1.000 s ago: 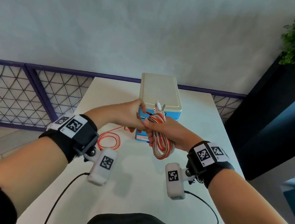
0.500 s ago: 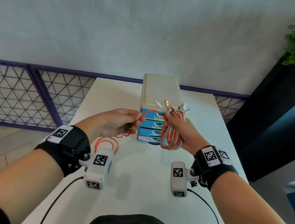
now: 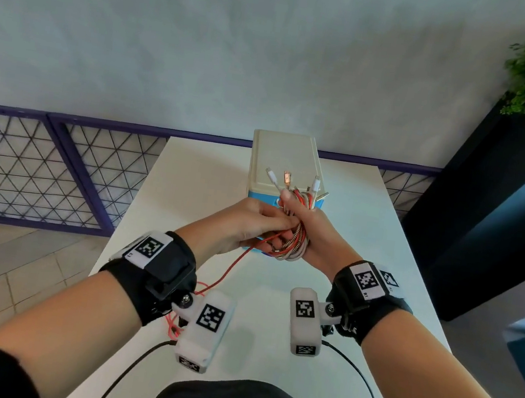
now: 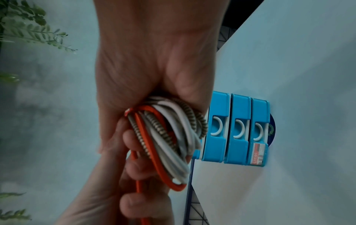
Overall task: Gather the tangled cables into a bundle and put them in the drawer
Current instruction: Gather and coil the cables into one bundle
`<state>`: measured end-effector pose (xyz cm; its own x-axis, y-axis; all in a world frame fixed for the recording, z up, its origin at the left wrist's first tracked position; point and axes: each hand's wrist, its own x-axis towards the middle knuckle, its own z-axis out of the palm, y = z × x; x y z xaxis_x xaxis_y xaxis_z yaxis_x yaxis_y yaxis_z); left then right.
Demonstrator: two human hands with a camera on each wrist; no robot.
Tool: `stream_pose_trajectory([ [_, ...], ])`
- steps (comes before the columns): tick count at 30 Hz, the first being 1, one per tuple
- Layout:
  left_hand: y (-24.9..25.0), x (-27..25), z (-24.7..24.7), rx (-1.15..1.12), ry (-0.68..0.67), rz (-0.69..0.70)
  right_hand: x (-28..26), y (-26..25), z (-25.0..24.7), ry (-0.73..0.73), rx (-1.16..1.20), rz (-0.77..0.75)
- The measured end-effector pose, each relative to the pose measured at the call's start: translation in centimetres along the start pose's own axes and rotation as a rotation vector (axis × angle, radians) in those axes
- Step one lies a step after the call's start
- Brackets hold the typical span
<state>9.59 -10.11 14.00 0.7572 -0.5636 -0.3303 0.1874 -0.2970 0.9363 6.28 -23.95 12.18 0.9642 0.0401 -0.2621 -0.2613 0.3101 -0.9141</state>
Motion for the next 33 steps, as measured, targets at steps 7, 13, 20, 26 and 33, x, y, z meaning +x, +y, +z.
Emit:
stream_pose_trajectory([
  [7, -0.6, -0.7, -0.2, -0.028, -0.174, -0.100, 0.8, -0.2, -0.8, 0.325, -0.116, -0.072],
  [13, -3.8, -2.7, -2.6, 0.156, -0.510, -0.317, 0.6, -2.8, -4.1, 0.393, 0.141, -0.149],
  [20, -2.1, -0.3, -2.3, 0.752, 0.045, 0.078, -0.4, -3.0, -2.3, 0.141, -0.141, 0.012],
  [26, -0.5, 0.7, -1.6, 0.758, 0.277, 0.351, -0.8, -2.5, -0.5, -0.058, -0.257, 0.129],
  [33, -0.8, 0.4, -1.9, 0.746, 0.332, 0.225, -1.2, -2.3, -1.0, -0.034, -0.337, 0.076],
])
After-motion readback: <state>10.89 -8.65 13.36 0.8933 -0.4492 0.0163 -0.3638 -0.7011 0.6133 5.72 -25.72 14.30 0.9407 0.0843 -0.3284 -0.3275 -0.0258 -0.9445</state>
